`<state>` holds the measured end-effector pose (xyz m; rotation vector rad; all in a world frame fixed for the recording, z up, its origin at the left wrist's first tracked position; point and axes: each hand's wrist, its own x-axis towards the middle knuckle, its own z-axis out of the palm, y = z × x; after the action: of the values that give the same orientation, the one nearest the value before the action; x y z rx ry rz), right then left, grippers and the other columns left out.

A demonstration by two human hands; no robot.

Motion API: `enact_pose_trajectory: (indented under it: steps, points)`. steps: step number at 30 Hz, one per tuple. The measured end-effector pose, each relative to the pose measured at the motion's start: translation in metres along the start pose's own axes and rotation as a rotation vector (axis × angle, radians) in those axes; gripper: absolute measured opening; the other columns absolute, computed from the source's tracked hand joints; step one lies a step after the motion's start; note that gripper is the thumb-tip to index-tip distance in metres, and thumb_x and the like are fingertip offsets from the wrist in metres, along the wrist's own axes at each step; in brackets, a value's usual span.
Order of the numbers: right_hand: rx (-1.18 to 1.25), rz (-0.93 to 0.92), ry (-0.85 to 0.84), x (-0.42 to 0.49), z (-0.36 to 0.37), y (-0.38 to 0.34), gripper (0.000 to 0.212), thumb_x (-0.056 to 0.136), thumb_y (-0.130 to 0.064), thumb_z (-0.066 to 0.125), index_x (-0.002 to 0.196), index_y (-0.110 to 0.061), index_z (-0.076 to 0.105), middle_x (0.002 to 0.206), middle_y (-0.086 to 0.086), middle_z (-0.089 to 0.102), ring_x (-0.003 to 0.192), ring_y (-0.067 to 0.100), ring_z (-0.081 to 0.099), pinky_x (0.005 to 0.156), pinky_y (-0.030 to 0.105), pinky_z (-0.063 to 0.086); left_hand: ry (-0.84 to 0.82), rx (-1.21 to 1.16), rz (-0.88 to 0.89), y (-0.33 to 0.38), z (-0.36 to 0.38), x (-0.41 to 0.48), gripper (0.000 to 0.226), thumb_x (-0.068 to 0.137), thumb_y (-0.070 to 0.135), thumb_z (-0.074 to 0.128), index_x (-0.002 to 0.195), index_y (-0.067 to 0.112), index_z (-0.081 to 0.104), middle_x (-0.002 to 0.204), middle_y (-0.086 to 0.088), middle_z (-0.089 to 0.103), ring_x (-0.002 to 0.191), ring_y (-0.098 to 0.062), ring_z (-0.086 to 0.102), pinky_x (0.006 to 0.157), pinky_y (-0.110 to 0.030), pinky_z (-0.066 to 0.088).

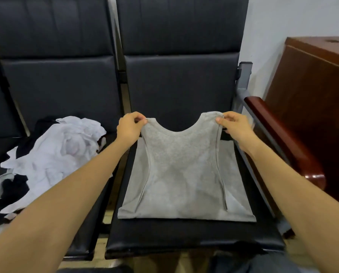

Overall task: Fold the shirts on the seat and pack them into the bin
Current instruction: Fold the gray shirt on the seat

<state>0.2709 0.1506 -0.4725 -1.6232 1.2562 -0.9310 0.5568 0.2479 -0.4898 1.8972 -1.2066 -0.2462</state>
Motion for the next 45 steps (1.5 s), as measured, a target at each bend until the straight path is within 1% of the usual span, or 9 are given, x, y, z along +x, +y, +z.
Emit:
enact_pose_trajectory:
  steps: [6, 11, 18, 28, 32, 36, 38, 43, 45]
  points:
    - [-0.133, 0.134, 0.012, 0.083, 0.044, 0.084, 0.007, 0.087, -0.019, 0.068, 0.083, -0.015, 0.064, 0.085, 0.002, 0.062, 0.087, 0.02, 0.059, 0.087, 0.041, 0.051, -0.084, 0.042, -0.152, -0.054, 0.092, 0.051, 0.008, 0.094, 0.019, 0.056, 0.086, 0.018, 0.06, 0.089, -0.004, 0.062, 0.092, -0.023, 0.06, 0.081, -0.035, 0.05]
    - [-0.352, 0.223, -0.02, 0.114, 0.068, 0.142, 0.014, 0.091, -0.021, 0.063, 0.096, -0.008, 0.066, 0.091, 0.004, 0.059, 0.089, 0.018, 0.053, 0.08, 0.025, 0.039, -0.051, 0.237, -0.182, -0.101, 0.141, 0.068, 0.011, 0.091, 0.024, 0.057, 0.08, 0.024, 0.061, 0.096, -0.008, 0.067, 0.099, -0.029, 0.059, 0.089, -0.047, 0.048]
    - [-0.451, 0.197, 0.06, 0.115, 0.081, 0.171, 0.023, 0.095, -0.021, 0.055, 0.111, -0.005, 0.057, 0.104, 0.013, 0.063, 0.1, 0.027, 0.059, 0.072, 0.025, 0.039, -0.033, 0.341, -0.226, -0.131, 0.16, 0.061, 0.038, 0.096, 0.035, 0.051, 0.126, 0.011, 0.054, 0.129, -0.017, 0.049, 0.122, -0.035, 0.039, 0.101, -0.046, 0.034]
    - [-0.463, 0.186, -0.115, -0.015, 0.053, 0.156, 0.024, 0.092, -0.016, 0.058, 0.115, -0.008, 0.06, 0.115, 0.007, 0.061, 0.107, 0.023, 0.057, 0.089, 0.028, 0.043, -0.205, 0.336, 0.206, -0.102, 0.123, -0.1, 0.021, 0.091, 0.019, 0.061, 0.105, 0.004, 0.067, 0.108, -0.013, 0.054, 0.1, -0.028, 0.052, 0.088, -0.036, 0.044]
    - [-0.591, 0.258, -0.203, -0.072, 0.024, 0.161, 0.056, 0.084, -0.037, 0.069, 0.132, -0.016, 0.048, 0.133, 0.007, 0.049, 0.121, 0.026, 0.047, 0.1, 0.039, 0.043, -0.322, 0.387, 0.244, -0.096, 0.117, -0.154, 0.045, 0.087, 0.038, 0.038, 0.099, 0.011, 0.072, 0.112, -0.015, 0.062, 0.095, -0.034, 0.064, 0.083, -0.043, 0.054]
    - [-0.74, 0.266, -0.269, -0.101, 0.005, 0.161, 0.076, 0.081, -0.041, 0.07, 0.143, -0.021, 0.03, 0.144, 0.006, 0.035, 0.132, 0.029, 0.03, 0.105, 0.041, 0.035, -0.535, 0.431, 0.102, -0.087, 0.114, -0.182, 0.107, 0.072, 0.08, -0.011, 0.143, 0.019, 0.04, 0.154, -0.01, 0.027, 0.141, -0.027, 0.028, 0.115, -0.038, 0.018]
    - [-0.721, 0.244, -0.307, -0.11, -0.003, 0.163, 0.077, 0.079, -0.04, 0.073, 0.141, -0.021, 0.031, 0.14, 0.004, 0.034, 0.131, 0.027, 0.029, 0.104, 0.038, 0.033, -0.558, 0.512, 0.075, -0.085, 0.116, -0.191, 0.121, 0.055, 0.081, -0.034, 0.151, 0.027, 0.014, 0.16, 0.0, 0.004, 0.147, -0.018, 0.003, 0.117, -0.035, -0.002]
    - [-0.672, 0.19, -0.191, -0.118, -0.012, 0.174, 0.009, 0.09, -0.016, 0.058, 0.097, -0.021, 0.056, 0.113, 0.006, 0.055, 0.107, 0.026, 0.053, 0.091, 0.039, 0.046, -0.613, 0.589, 0.03, -0.08, 0.117, -0.196, 0.122, 0.043, 0.08, -0.041, 0.15, 0.03, -0.01, 0.159, 0.003, -0.016, 0.145, -0.016, -0.018, 0.115, -0.037, -0.015]
    - [-0.596, 0.245, -0.054, -0.117, -0.014, 0.174, 0.012, 0.094, -0.011, 0.05, 0.087, -0.017, 0.058, 0.1, 0.01, 0.063, 0.089, 0.027, 0.06, 0.079, 0.038, 0.05, -0.62, 0.591, 0.028, -0.077, 0.118, -0.2, 0.121, 0.044, 0.079, -0.042, 0.15, 0.03, -0.011, 0.158, 0.003, -0.017, 0.144, -0.016, -0.019, 0.114, -0.037, -0.017]
